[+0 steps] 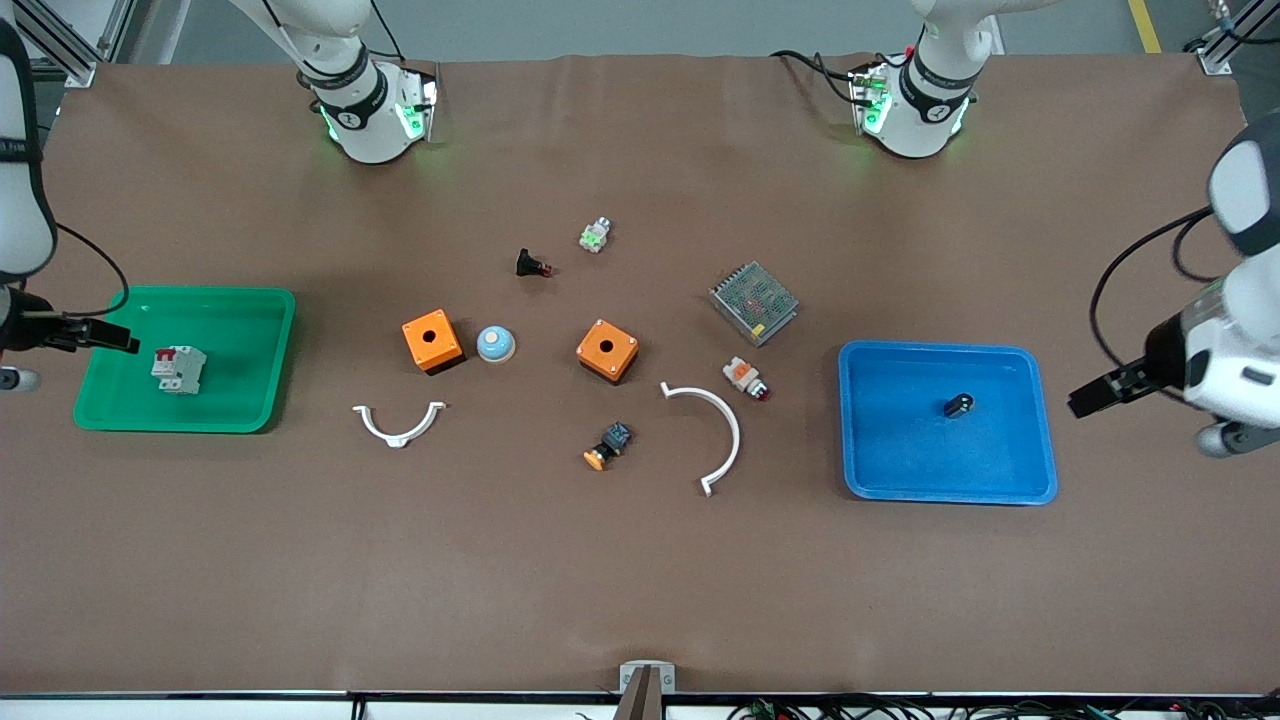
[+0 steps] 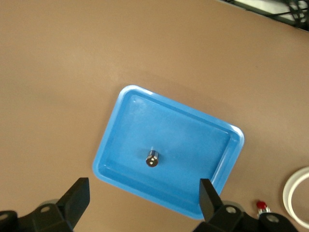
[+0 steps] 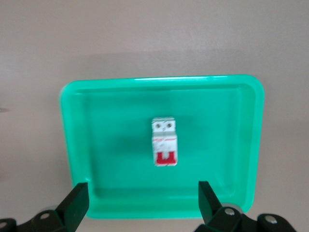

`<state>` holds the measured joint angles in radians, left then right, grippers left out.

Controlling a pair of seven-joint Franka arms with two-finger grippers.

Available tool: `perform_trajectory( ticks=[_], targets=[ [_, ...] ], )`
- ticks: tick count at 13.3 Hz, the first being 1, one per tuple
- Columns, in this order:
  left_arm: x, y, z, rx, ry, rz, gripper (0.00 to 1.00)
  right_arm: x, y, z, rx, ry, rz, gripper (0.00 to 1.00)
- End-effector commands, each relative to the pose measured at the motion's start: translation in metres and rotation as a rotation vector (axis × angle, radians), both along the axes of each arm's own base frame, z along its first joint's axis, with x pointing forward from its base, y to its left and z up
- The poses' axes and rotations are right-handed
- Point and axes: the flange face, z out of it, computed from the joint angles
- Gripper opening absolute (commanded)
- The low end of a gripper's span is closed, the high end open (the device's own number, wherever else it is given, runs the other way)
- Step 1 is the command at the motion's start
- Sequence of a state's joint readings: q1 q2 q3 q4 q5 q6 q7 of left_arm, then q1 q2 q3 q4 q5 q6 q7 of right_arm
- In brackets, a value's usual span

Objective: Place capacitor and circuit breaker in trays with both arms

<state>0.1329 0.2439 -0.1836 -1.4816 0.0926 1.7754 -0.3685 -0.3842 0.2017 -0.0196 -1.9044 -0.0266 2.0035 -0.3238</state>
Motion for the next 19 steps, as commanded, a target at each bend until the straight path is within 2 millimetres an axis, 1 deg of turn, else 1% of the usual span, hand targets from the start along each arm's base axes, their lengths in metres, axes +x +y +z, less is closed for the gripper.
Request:
perform_trajectory(
  ticks=[1, 2, 3, 4, 5, 6, 7, 8, 9, 10, 11, 12, 14, 15, 16, 18, 19],
  targets=[
    [-0.024, -0.008, 0.048, 0.031, 0.002, -0.072, 1.00, -0.002, 0.046, 0.038, -0.022, -0.004, -0.036, 1.00],
    [-0.029, -0.009, 0.051, 0.033, 0.016, -0.086, 1.00, -0.003, 0.063, 0.050, -0.023, -0.003, -0.036, 1.00],
    [-0.035, -0.012, 0.060, 0.036, 0.024, -0.109, 1.00, -0.003, 0.083, 0.062, -0.027, -0.001, -0.046, 1.00],
    [-0.046, -0.012, 0.079, 0.042, 0.007, -0.137, 1.00, -0.003, 0.102, 0.073, -0.032, -0.003, -0.062, 1.00],
    [-0.054, -0.010, 0.089, 0.036, 0.005, -0.167, 1.00, -0.003, 0.117, 0.083, -0.036, -0.014, -0.079, 1.00],
    [-0.063, -0.011, 0.098, 0.020, 0.004, -0.204, 1.00, -0.006, 0.127, 0.095, -0.039, -0.022, -0.081, 1.00],
    [-0.074, -0.013, 0.101, 0.004, 0.016, -0.211, 1.00, -0.009, 0.141, 0.103, -0.022, -0.016, -0.084, 1.00],
    [-0.087, -0.016, 0.100, -0.022, 0.023, -0.214, 1.00, -0.010, 0.156, 0.122, 0.003, -0.034, -0.096, 1.00],
    [-0.100, -0.012, 0.101, -0.045, 0.027, -0.202, 1.00, -0.009, 0.163, 0.135, 0.009, -0.034, -0.096, 1.00],
    [-0.112, -0.016, 0.100, -0.050, 0.036, -0.211, 1.00, -0.006, 0.168, 0.150, 0.013, -0.041, -0.089, 1.00],
    [-0.117, -0.016, 0.095, -0.051, 0.051, -0.210, 1.00, -0.003, 0.176, 0.163, 0.015, -0.053, -0.075, 1.00],
    [-0.122, -0.021, 0.096, -0.052, 0.062, -0.213, 1.00, 0.000, 0.185, 0.176, 0.017, -0.073, -0.068, 1.00],
    [-0.131, -0.023, 0.100, -0.052, 0.063, -0.204, 1.00, 0.003, 0.204, 0.200, 0.040, -0.095, -0.089, 1.00],
    [-0.131, -0.024, 0.101, -0.051, 0.060, -0.207, 1.00, 0.006, 0.210, 0.218, 0.039, -0.133, -0.068, 1.00],
    [-0.130, -0.024, 0.102, -0.050, 0.061, -0.219, 1.00, 0.009, 0.208, 0.235, 0.029, -0.168, -0.061, 1.00],
    [-0.124, -0.019, 0.104, -0.047, 0.055, -0.236, 1.00, 0.012, 0.200, 0.251, 0.024, -0.193, -0.075, 1.00],
    [-0.121, -0.019, 0.107, -0.046, 0.047, -0.253, 1.00, 0.012, 0.197, 0.255, 0.023, -0.201, -0.081, 1.00]
  ],
)
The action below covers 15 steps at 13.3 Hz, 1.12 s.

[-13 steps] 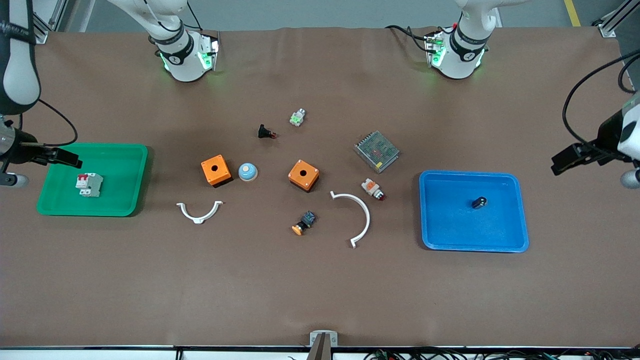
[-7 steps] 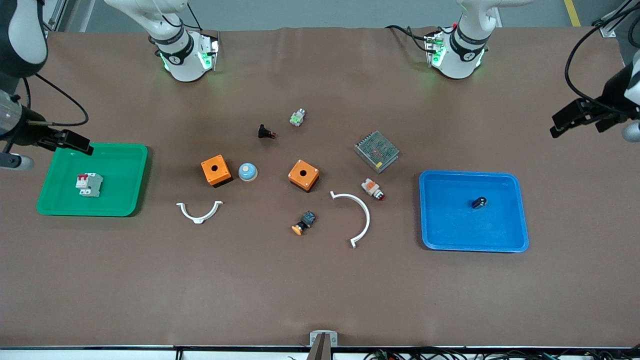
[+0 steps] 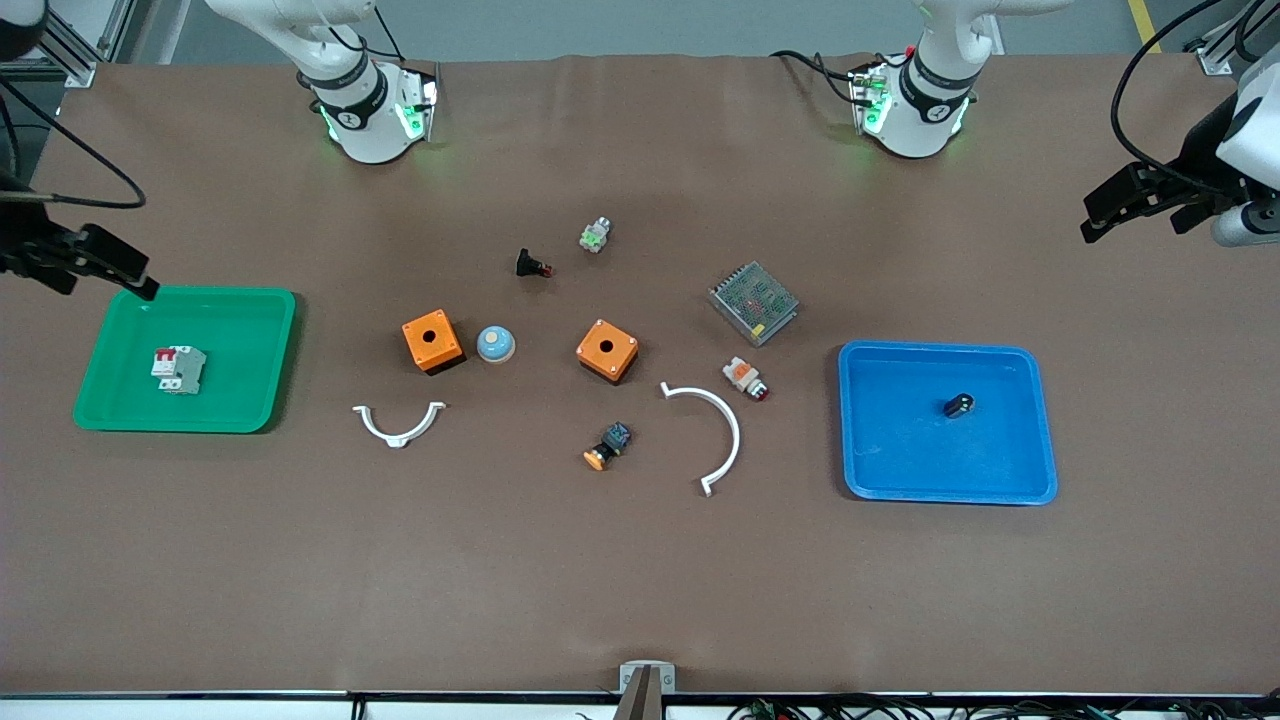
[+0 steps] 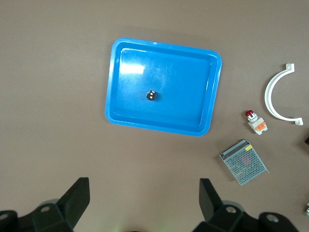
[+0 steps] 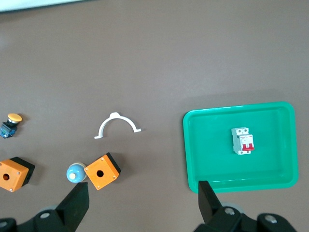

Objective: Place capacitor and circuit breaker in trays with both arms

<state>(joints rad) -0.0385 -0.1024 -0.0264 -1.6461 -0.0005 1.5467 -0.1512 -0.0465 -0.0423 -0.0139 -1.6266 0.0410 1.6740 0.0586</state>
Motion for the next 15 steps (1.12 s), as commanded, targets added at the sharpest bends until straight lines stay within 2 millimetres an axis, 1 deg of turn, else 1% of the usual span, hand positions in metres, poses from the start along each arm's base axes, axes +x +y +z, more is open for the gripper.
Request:
perform_trajectory(
  ticks=[1, 3, 8, 12, 15],
  targets=[
    [0.002, 0.004, 0.007, -0.012, -0.010, -0.042, 1.00, 0.006, -0.007, 0.013, 0.004, -0.011, -0.024, 1.00],
    [0.002, 0.007, 0.008, -0.001, -0.008, -0.050, 1.00, 0.007, -0.003, 0.014, 0.003, -0.014, -0.016, 1.00],
    [0.001, 0.007, 0.005, -0.002, 0.009, -0.038, 1.00, 0.006, -0.005, 0.017, 0.003, -0.020, -0.018, 1.00],
    [0.003, 0.006, 0.001, 0.000, 0.017, -0.034, 1.00, 0.006, -0.008, 0.030, -0.002, -0.048, -0.023, 1.00],
    [0.002, 0.008, 0.002, 0.001, 0.020, -0.034, 1.00, 0.006, -0.009, 0.033, -0.017, -0.052, -0.023, 1.00]
  ],
)
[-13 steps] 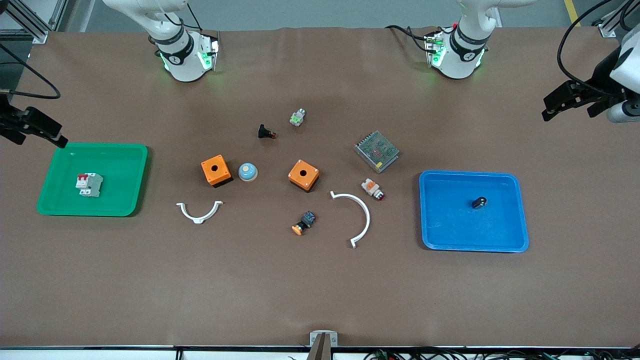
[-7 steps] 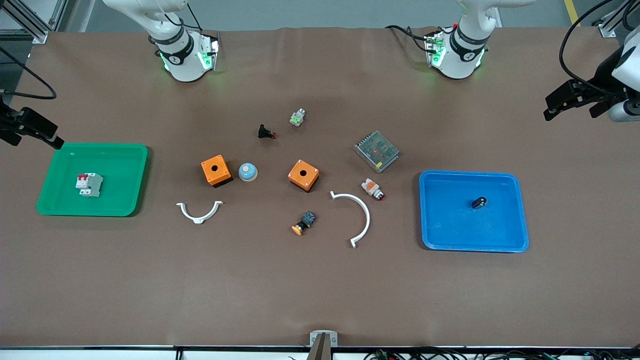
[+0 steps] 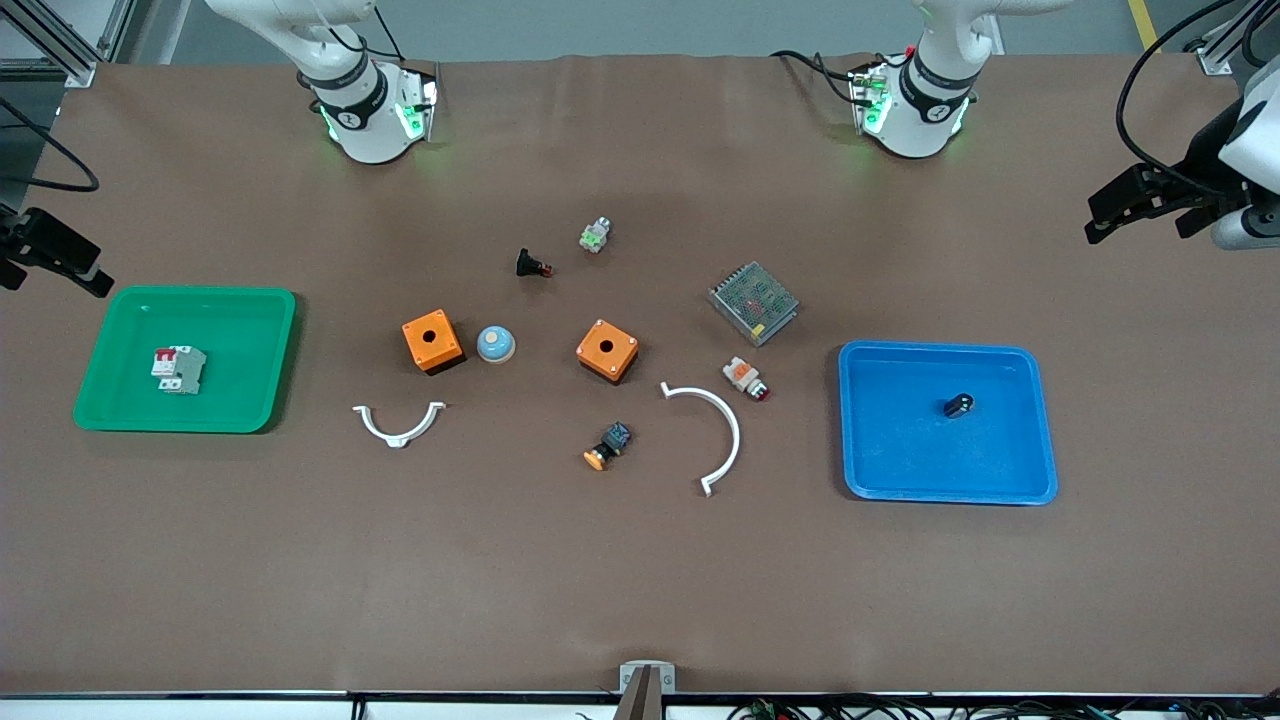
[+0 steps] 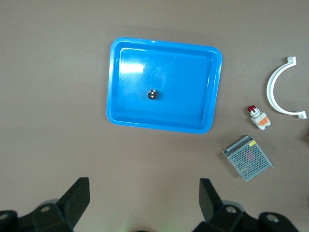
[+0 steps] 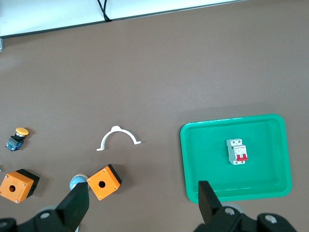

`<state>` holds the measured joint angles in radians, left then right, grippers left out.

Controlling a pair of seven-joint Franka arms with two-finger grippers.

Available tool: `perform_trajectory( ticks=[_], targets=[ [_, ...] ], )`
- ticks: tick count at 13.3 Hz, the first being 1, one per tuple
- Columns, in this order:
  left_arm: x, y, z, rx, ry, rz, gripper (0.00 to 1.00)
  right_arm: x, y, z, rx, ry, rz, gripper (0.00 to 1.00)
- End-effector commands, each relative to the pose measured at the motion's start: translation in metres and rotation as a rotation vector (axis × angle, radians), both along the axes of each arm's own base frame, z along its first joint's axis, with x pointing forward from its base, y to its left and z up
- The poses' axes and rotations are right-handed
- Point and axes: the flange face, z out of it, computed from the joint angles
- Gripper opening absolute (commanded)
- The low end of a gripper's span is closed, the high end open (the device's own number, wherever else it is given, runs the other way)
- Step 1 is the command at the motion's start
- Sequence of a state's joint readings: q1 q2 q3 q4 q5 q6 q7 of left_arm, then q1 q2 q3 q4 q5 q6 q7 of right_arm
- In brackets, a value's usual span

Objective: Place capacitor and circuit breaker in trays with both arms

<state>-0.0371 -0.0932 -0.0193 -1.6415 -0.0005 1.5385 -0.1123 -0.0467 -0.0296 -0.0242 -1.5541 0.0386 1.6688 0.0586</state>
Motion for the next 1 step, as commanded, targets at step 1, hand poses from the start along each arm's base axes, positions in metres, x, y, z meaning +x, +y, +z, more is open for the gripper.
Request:
perform_trajectory(
  ticks=[1],
  targets=[
    [-0.0012, 0.0035, 0.0051, 0.002, 0.015, -0.004, 1.00, 0.0016, -0.0039, 0.0070, -0.031, 0.003, -0.011, 1.00]
  ],
)
